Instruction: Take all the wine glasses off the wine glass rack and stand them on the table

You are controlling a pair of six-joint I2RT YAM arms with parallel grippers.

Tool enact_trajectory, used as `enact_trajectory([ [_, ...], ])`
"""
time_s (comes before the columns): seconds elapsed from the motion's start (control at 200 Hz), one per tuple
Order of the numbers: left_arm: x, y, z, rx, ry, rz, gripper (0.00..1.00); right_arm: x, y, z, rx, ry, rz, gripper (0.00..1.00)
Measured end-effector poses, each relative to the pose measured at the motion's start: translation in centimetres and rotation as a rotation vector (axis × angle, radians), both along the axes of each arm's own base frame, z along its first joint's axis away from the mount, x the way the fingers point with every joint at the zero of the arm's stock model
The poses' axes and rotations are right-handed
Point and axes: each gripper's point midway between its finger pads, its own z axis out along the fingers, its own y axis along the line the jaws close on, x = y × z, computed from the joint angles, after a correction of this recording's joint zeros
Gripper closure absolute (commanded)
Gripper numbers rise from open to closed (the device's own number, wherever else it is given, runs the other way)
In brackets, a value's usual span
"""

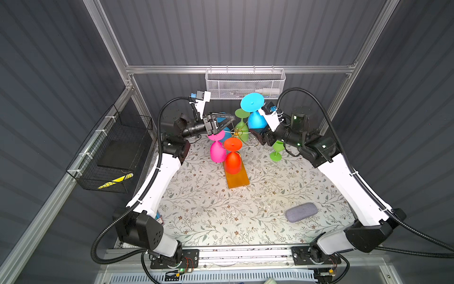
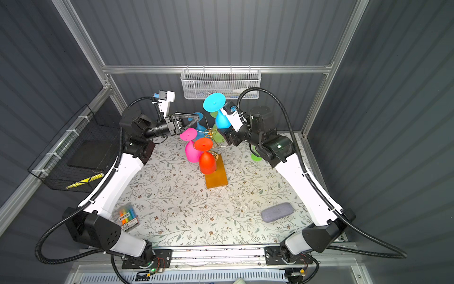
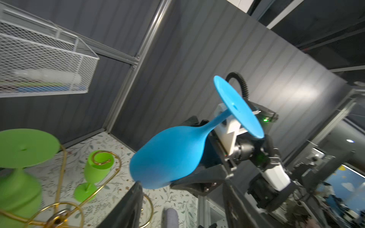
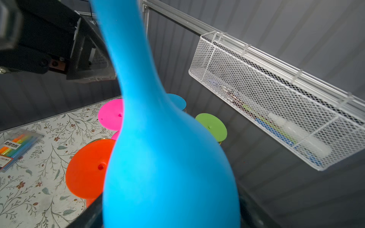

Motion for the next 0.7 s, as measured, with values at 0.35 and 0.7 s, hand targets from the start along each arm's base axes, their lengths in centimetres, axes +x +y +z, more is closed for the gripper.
enact_trajectory([
  [0.35,0.8,1.4,-1.8,0.214,-0.582,0.393,0.38,-2.4,-2.3,0.6,-0.029,0.150,-0.082,0.38],
  [0.7,1.3,-1.8,-4.3,0.351,-0.926,0.402,0.44,-2.3,-2.3,-3.5,-0.130,0.326,-0.120,0.40],
])
